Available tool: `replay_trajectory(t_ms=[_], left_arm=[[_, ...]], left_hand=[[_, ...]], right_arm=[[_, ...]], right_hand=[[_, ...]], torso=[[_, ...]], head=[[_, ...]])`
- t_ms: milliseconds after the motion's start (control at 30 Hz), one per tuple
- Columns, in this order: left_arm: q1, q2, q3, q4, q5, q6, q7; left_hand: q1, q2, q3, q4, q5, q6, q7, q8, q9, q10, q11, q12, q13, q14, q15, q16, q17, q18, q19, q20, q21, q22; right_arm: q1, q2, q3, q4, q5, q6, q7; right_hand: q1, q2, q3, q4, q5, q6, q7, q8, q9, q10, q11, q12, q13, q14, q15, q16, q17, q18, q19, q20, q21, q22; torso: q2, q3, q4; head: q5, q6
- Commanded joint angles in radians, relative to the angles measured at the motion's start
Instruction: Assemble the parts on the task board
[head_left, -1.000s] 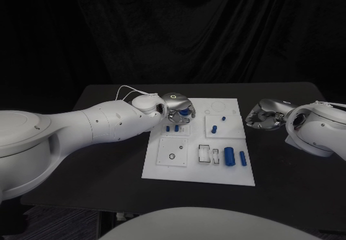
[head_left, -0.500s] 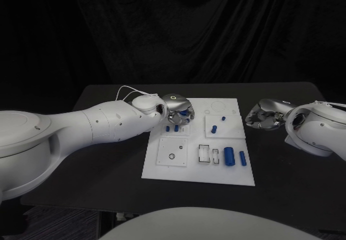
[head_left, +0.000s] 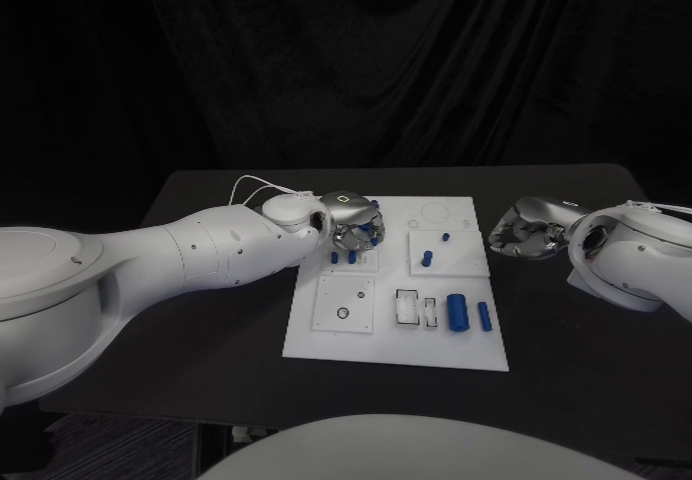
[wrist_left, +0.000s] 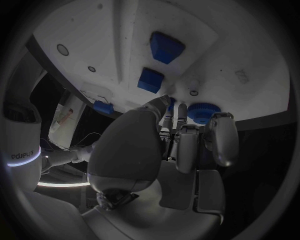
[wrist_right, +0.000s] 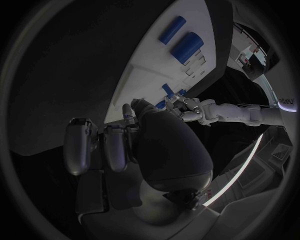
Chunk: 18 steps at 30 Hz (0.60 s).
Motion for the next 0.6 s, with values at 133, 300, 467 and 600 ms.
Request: replay_trajectory(t_ms=[133, 300, 467, 600], left_arm=[[-0.007, 0.004, 0.001, -0.001, 0.001, -0.008, 0.013], [-0.01, 0.004, 0.001, -0.001, 0.001, -0.031, 0.032], [-0.011, 0.001, 0.001, 0.0, 0.001, -0.063, 0.046], [-0.012, -0.008, 0.001, 0.007, 0.001, -0.088, 0.051]], left_hand=[[0.006, 0.016, 0.009, -0.016, 0.003, 0.021, 0.011, 0.002, 0.0, 0.031, -0.006, 0.017, 0.006, 0.008, -0.007, 0.007, 0.098, -0.012, 0.006, -0.002, 0.007, 0.179], [0.011, 0.03, 0.017, -0.031, 0.0, 0.057, 0.022, 0.015, 0.006, 0.065, -0.023, 0.031, 0.01, 0.01, -0.018, 0.008, 0.098, -0.013, 0.011, -0.008, 0.014, 0.181], [0.02, 0.041, 0.023, -0.046, 0.002, 0.082, 0.035, 0.023, 0.011, 0.103, -0.042, 0.041, 0.009, 0.013, -0.032, 0.01, 0.1, -0.015, 0.018, -0.016, 0.022, 0.184], [0.022, 0.045, 0.024, -0.052, 0.003, 0.089, 0.035, 0.024, 0.012, 0.116, -0.046, 0.039, 0.006, 0.013, -0.036, 0.009, 0.098, -0.015, 0.02, -0.019, 0.024, 0.185]], right_arm=[[-0.002, -0.001, 0.001, 0.001, -0.002, -0.003, -0.002], [-0.002, -0.001, 0.001, 0.001, -0.002, -0.003, -0.002], [-0.002, -0.001, 0.001, 0.001, -0.002, -0.003, -0.002], [-0.002, -0.002, 0.001, 0.002, -0.002, -0.003, -0.002]], right_hand=[[-0.007, -0.002, 0.007, -0.003, 0.005, 0.006, 0.001, -0.005, -0.002, -0.009, -0.001, -0.008, 0.086, 0.073, 0.005, -0.005, 0.158, 0.012, 0.013, 0.006, -0.009, 0.193], [-0.007, -0.002, 0.007, -0.003, 0.005, 0.006, 0.001, -0.005, -0.002, -0.01, -0.001, -0.009, 0.085, 0.072, 0.005, -0.008, 0.156, 0.012, 0.012, 0.006, -0.01, 0.193], [-0.007, -0.002, 0.007, -0.003, 0.005, 0.006, 0.001, -0.005, -0.002, -0.01, -0.001, -0.009, 0.085, 0.072, 0.005, -0.008, 0.156, 0.012, 0.012, 0.006, -0.01, 0.193], [-0.006, -0.001, 0.008, -0.003, 0.005, 0.007, 0.001, -0.005, -0.002, -0.01, -0.001, -0.01, 0.084, 0.072, 0.005, -0.009, 0.155, 0.012, 0.012, 0.006, -0.012, 0.192]], torso=[[0.0, 0.0008, -0.0011], [0.0, 0.0003, 0.0], [0.0, -0.0001, 0.0005], [0.0, -0.0002, 0.0008]], head=[[0.002, 0.0], [0.002, 0.0], [0.001, 0.0], [0.0, 0.0]])
